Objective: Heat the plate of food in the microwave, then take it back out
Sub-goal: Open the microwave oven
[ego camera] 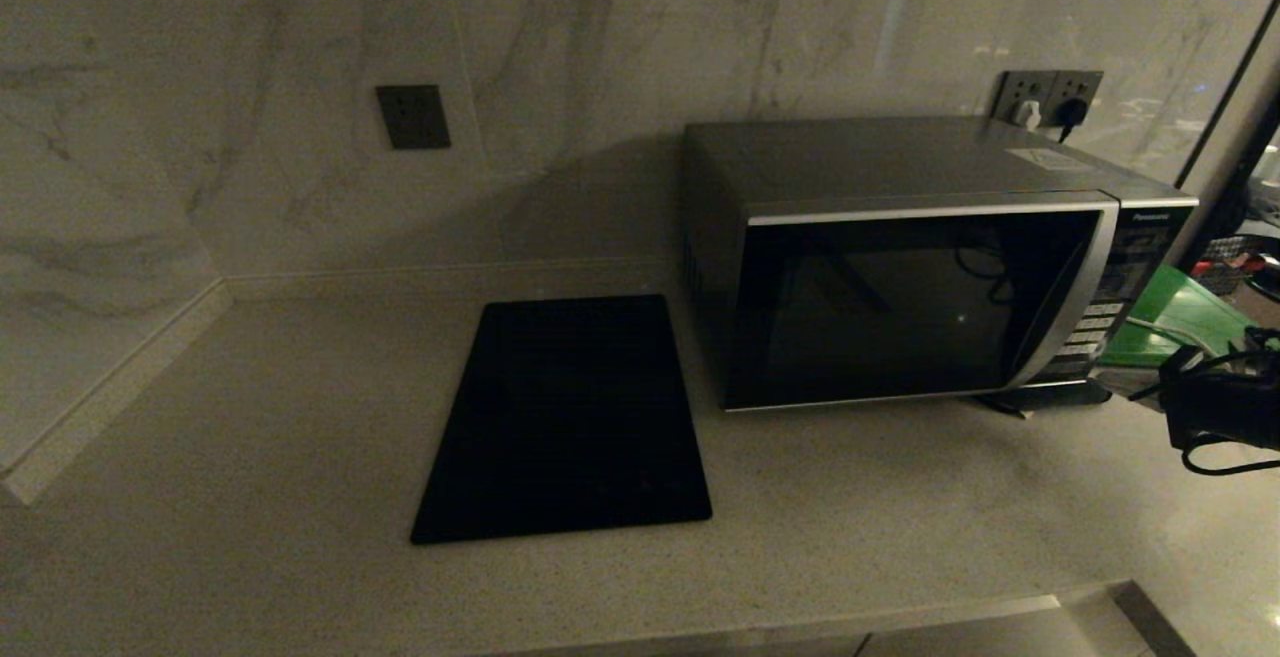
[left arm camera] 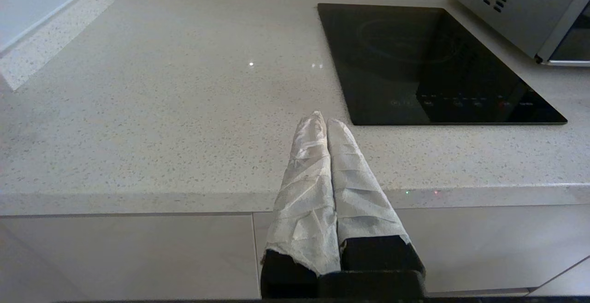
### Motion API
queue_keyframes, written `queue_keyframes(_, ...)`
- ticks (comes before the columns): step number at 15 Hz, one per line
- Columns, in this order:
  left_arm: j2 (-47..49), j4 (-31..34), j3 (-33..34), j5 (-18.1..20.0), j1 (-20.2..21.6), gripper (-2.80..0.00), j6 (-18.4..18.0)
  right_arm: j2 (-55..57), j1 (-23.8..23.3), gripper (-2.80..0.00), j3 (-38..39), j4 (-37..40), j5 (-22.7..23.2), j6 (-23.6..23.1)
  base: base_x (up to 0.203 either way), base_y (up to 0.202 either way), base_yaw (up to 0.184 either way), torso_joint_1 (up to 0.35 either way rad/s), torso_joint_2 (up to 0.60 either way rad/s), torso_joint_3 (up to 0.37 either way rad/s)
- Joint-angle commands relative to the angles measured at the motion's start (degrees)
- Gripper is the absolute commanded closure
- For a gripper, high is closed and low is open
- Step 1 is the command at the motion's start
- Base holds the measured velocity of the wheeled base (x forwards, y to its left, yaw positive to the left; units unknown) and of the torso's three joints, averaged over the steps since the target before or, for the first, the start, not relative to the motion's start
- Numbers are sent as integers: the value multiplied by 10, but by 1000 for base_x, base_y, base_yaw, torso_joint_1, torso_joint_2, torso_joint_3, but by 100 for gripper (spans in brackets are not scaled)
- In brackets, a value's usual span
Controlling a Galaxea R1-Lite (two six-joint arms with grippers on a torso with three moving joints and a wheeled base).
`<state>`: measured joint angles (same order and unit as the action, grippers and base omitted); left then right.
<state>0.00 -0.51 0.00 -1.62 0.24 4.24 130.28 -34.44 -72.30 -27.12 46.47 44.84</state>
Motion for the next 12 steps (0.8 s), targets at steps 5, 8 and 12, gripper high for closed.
queue_keyframes(5, 1, 0, 0, 0, 0, 0, 1, 40, 16, 0, -30, -13, 3, 8, 0, 0, 0, 0, 0, 0)
queue_keyframes(8, 1, 0, 0, 0, 0, 0, 1, 49, 26, 0, -43, -13, 3, 10, 0, 0, 0, 0, 0, 0)
queue_keyframes(12, 1, 0, 0, 0, 0, 0, 1, 57, 36, 0, -57, -13, 2, 11, 0, 0, 0, 0, 0, 0)
